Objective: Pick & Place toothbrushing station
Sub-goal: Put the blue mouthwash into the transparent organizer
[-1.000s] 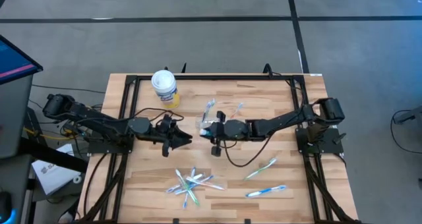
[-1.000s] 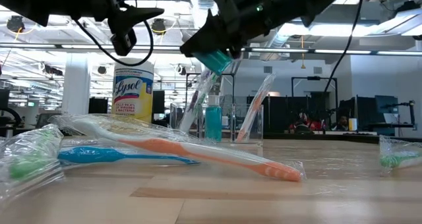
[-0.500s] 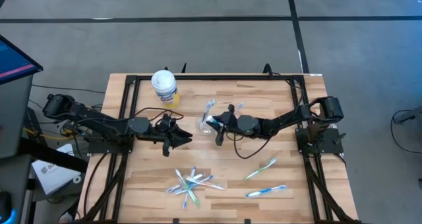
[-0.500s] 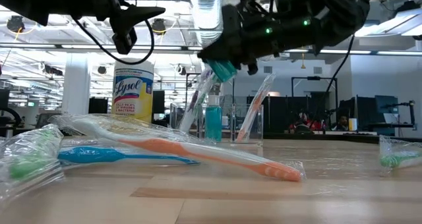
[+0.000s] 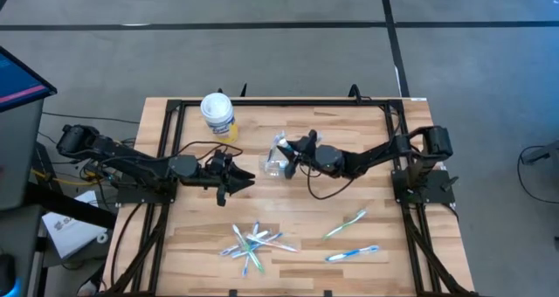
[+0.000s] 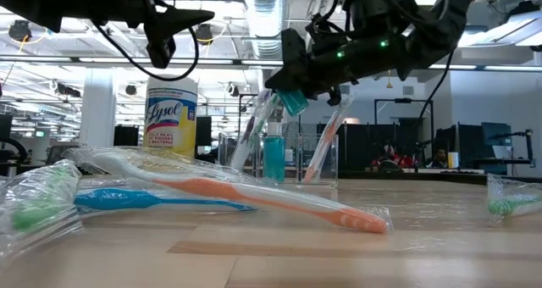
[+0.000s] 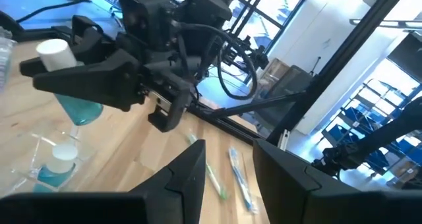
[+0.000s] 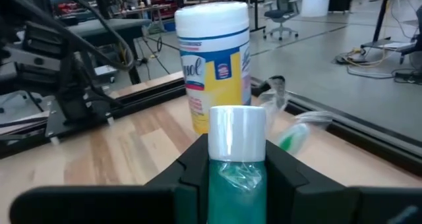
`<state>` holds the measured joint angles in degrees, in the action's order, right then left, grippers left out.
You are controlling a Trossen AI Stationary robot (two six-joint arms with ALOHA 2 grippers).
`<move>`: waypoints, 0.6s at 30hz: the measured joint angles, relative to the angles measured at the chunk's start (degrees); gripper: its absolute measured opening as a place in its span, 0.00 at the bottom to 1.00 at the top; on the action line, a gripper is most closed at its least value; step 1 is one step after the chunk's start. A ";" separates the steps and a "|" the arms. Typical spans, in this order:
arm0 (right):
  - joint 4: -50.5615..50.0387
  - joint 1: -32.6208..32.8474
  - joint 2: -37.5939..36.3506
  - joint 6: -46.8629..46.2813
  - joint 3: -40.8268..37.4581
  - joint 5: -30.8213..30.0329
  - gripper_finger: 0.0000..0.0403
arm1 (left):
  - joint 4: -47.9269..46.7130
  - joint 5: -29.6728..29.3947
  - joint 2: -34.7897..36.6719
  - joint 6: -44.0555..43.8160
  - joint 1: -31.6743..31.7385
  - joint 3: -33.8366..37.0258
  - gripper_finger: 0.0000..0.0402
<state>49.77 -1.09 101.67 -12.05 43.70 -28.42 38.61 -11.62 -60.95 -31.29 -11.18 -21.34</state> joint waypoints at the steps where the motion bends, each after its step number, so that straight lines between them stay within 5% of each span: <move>1: 0.10 -0.21 0.00 -0.02 0.00 0.00 0.20 | 0.08 0.00 0.00 0.49 0.00 0.00 0.30; 18: 1.84 -2.86 0.23 -0.63 0.02 3.12 0.20 | 2.44 -0.57 -0.02 2.79 0.00 0.00 0.30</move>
<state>51.61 -3.95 101.90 -12.69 43.73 -25.30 41.05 -12.19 -60.97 -28.50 -11.18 -21.34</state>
